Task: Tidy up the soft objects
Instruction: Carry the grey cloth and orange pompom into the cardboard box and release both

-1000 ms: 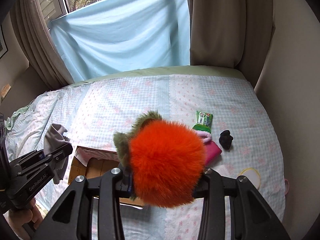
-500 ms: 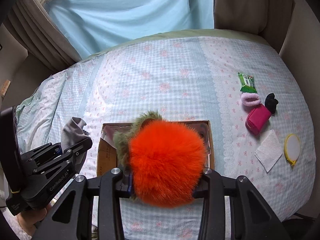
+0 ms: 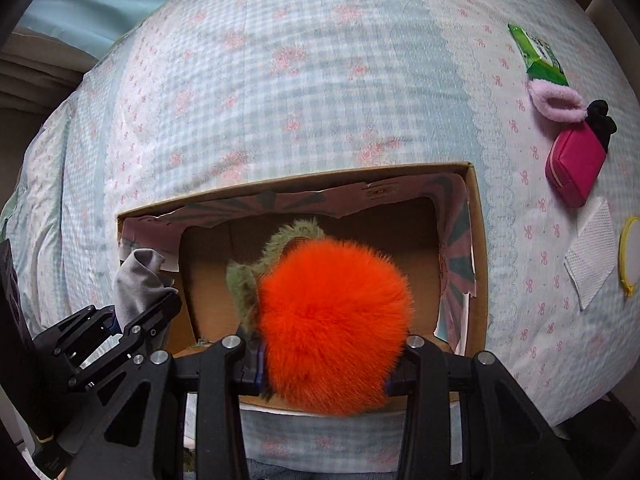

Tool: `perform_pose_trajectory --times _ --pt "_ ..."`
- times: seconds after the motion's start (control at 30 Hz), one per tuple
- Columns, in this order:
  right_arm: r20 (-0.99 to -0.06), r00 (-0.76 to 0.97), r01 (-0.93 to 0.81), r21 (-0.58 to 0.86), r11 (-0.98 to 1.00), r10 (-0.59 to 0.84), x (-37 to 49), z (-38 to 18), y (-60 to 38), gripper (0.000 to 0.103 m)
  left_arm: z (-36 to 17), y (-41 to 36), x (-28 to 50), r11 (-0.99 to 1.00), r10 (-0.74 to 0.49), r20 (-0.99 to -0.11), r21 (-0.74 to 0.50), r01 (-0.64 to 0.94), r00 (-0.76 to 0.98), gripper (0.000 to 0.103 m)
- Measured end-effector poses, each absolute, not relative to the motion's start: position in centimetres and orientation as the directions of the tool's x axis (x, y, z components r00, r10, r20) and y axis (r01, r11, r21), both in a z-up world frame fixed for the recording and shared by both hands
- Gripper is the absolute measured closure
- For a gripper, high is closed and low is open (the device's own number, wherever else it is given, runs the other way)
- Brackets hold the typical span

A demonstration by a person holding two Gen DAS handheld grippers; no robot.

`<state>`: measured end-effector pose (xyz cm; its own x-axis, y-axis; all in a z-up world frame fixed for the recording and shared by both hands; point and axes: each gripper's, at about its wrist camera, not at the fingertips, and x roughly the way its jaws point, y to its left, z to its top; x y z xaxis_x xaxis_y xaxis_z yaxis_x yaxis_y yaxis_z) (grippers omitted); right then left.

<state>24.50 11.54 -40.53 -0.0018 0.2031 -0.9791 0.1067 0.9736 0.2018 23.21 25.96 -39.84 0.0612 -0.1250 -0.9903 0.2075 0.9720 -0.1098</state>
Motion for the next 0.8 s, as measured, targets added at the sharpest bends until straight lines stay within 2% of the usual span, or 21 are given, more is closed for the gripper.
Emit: perform_pose_trajectory --times 0.23,0.27,0.3,0.33,0.37,0.43,0.8 --pt "-0.967 -0.059 0.182 0.232 0.955 0.246 25.1 -42.9 10.6 0.066 -42.1 24.1 23.5 0.959 -0.128 -0.992 -0.126 0.253 -0.006 0.091" --pt "-0.964 -0.061 0.194 0.243 0.95 0.259 25.1 -43.0 10.5 0.063 -42.1 23.9 23.5 0.958 -0.127 -0.992 -0.125 0.259 -0.006 0.09" --pt "-0.961 -0.066 0.204 0.249 0.947 0.267 25.1 -43.1 10.4 0.062 -42.1 23.7 23.4 0.956 -0.122 -0.992 -0.12 0.267 -0.01 0.075" --pt "-0.961 -0.07 0.215 0.246 0.945 0.266 25.2 -43.3 10.4 0.055 -42.2 23.4 23.4 0.955 -0.113 -0.993 -0.113 0.274 -0.016 0.027" --pt "-0.964 -0.069 0.227 0.235 0.945 0.256 25.2 -43.4 10.3 0.035 -42.3 23.3 23.3 0.954 -0.103 -0.994 -0.105 0.28 -0.022 0.0" --pt "-0.965 -0.052 0.251 0.237 0.939 0.258 25.0 -43.7 10.0 0.0 -42.4 23.2 23.0 0.947 -0.126 -0.991 -0.13 0.292 -0.032 0.0" --pt "-0.964 -0.016 0.241 0.253 0.937 0.264 23.4 -42.3 10.0 0.0 -40.2 24.0 22.0 0.957 -0.139 -0.99 -0.128 0.262 0.024 0.0"
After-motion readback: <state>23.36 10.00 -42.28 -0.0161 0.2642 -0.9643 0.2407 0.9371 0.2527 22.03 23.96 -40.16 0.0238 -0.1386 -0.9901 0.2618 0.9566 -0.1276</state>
